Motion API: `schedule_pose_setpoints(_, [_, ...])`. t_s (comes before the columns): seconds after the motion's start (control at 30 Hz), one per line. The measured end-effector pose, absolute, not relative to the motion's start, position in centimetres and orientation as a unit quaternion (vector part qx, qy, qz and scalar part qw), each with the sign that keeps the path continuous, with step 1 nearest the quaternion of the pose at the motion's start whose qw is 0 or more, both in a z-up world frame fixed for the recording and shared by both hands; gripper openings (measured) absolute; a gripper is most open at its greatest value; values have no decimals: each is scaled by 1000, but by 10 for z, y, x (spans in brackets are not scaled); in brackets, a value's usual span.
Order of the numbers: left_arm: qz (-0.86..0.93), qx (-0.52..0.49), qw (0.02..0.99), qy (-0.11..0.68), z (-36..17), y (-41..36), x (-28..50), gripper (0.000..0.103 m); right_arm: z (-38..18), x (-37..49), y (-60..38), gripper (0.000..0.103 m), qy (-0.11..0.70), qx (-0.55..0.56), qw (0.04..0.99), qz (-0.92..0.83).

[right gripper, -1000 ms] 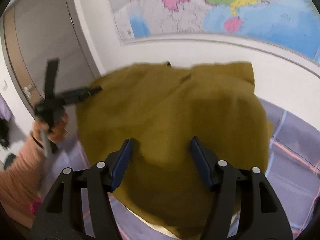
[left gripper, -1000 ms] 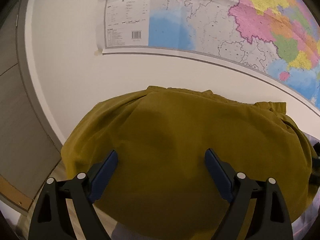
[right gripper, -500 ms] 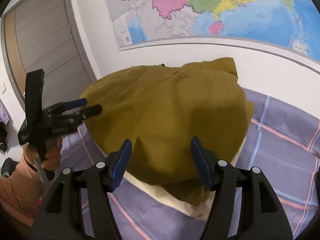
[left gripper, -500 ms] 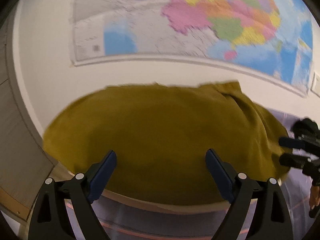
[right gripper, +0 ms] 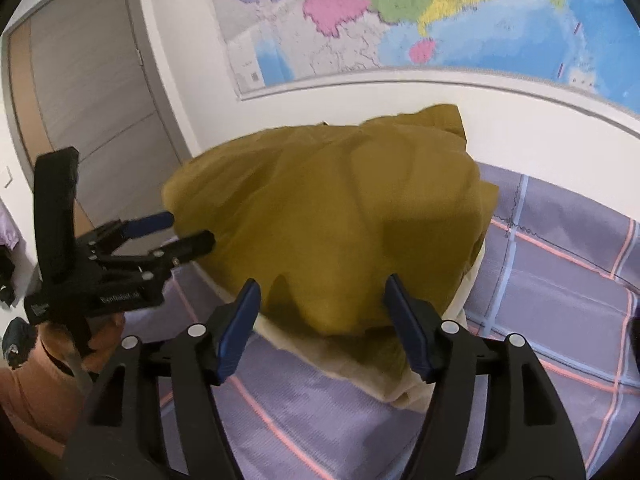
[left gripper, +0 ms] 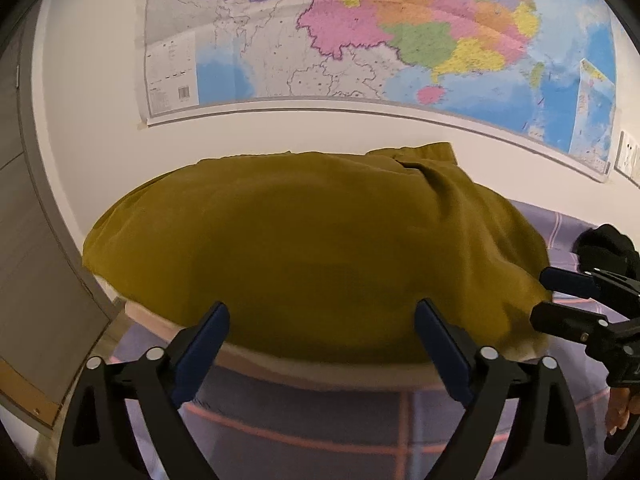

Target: Fold large clothes

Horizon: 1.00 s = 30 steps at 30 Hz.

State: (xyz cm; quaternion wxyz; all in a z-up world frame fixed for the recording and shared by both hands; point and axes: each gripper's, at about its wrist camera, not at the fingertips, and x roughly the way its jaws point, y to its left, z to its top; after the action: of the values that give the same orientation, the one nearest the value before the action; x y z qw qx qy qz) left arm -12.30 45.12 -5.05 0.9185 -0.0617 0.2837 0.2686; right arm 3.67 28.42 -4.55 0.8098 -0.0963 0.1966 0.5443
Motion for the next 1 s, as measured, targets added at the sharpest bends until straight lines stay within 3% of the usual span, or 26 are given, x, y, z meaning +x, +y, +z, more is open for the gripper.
schedule_pose_setpoints(0.07, [271, -62, 919, 280, -50, 440, -127, 96, -45, 31, 275, 66, 191, -93, 811, 546])
schedule_pose_setpoints(0.23, [269, -84, 918, 280, -53, 422, -136, 96, -47, 22, 258, 68, 191, -84, 815, 541])
schedule_pose_setpoints(0.4, [289, -94, 909, 285, -56, 407, -144, 96, -49, 6, 241, 81, 175, -87, 821, 537])
schedule_pose_setpoints(0.53, [297, -112, 902, 292, -59, 400, -149, 96, -50, -3, 234, 81, 173, -89, 822, 535])
schedule_pose_setpoints(1.0, [326, -102, 893, 292, -59, 377, -169, 96, -55, -34, 219, 97, 145, -104, 819, 545])
